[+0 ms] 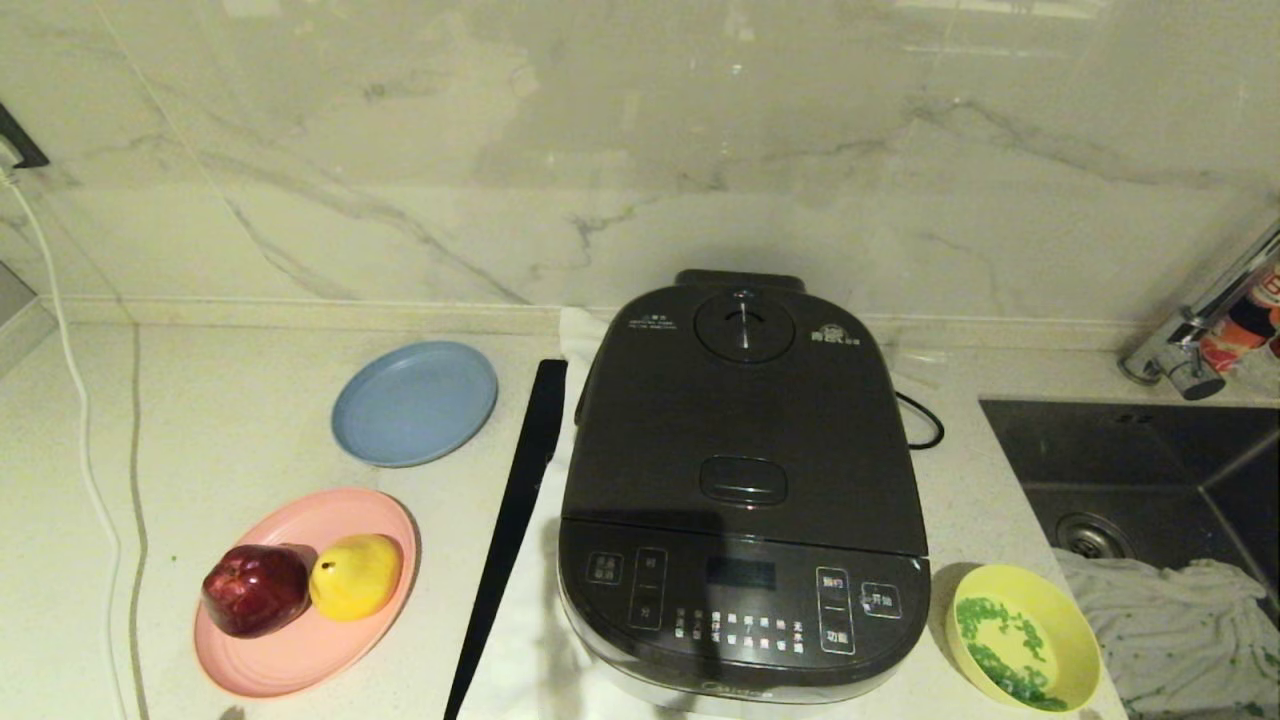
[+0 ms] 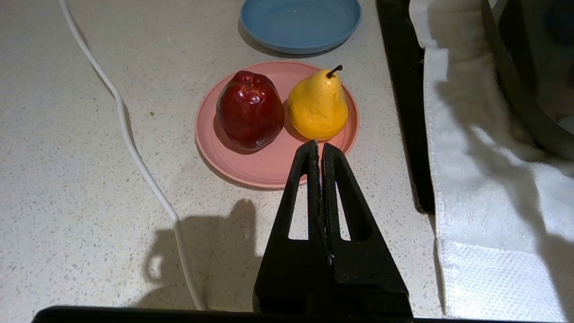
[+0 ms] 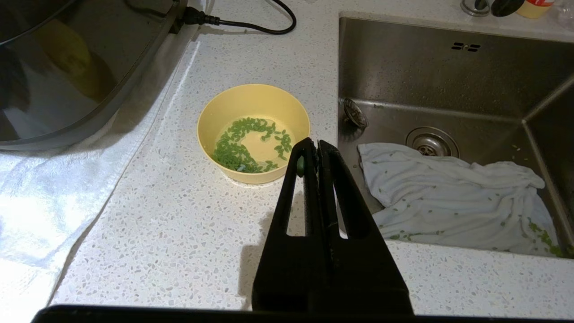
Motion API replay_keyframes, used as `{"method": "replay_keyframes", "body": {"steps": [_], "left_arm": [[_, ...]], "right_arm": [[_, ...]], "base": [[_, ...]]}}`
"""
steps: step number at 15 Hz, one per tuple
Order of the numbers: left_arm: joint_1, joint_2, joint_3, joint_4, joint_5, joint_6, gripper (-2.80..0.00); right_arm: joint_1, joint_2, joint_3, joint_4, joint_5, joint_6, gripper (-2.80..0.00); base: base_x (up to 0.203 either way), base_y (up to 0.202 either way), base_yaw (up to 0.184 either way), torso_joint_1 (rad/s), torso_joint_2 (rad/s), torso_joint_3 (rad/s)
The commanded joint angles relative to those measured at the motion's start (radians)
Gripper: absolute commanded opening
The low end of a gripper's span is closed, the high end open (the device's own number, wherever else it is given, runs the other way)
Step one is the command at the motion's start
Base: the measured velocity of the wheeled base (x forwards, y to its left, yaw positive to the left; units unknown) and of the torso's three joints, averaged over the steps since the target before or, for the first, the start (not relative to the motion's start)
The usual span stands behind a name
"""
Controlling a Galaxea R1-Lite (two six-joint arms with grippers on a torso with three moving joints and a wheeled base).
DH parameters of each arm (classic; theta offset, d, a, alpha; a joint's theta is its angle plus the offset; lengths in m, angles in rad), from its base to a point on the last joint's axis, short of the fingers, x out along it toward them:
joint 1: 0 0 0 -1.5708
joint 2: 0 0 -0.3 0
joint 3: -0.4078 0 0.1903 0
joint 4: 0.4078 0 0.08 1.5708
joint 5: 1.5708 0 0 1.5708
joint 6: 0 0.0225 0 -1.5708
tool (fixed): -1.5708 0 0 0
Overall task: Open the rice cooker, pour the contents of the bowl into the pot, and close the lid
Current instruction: Open the rice cooker
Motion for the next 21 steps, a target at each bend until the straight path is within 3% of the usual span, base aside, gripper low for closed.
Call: {"method": "replay_keyframes", "body": {"steps": [1, 8, 10, 13, 15, 19, 21], "left_arm": [[0.000, -0.001, 0.008, 0.000, 0.002, -0.001, -2.80], [0.000, -0.001, 0.004, 0.002, 0.004, -0.008, -2.80], [0.000, 0.004, -0.062, 0.015, -0.001, -0.007, -2.80], [0.000, 0.159, -0.250, 0.029, -0.029, -0.022, -2.80], [0.000, 0.341, -0.396, 0.029, -0.063, -0.075, -2.80], [-0.002, 0.749, -0.741, 0.036, -0.212, -0.227, -2.80], [-0.039, 0.928, -0.898, 0.053, -0.289, -0.279, -2.80]], "right_arm": [[0.000, -0.001, 0.000, 0.000, 0.001, 0.000, -2.80], [0.000, -0.001, 0.000, 0.000, 0.001, -0.001, -2.80], [0.000, -0.001, 0.000, 0.000, 0.001, 0.000, -2.80], [0.000, -0.001, 0.000, 0.000, 0.001, 0.000, -2.80], [0.000, -0.001, 0.000, 0.000, 0.001, 0.000, -2.80], [0.000, -0.001, 0.000, 0.000, 0.001, 0.000, -2.80], [0.000, -0.001, 0.000, 0.000, 0.001, 0.000, -2.80]], "base": [[0.000, 0.000, 0.000, 0.000, 0.00, 0.000], [0.000, 0.000, 0.000, 0.000, 0.00, 0.000], [0.000, 0.000, 0.000, 0.000, 0.00, 0.000], [0.000, 0.000, 0.000, 0.000, 0.00, 0.000], [0.000, 0.000, 0.000, 0.000, 0.00, 0.000], [0.000, 0.000, 0.000, 0.000, 0.00, 0.000], [0.000, 0.000, 0.000, 0.000, 0.00, 0.000]]}}
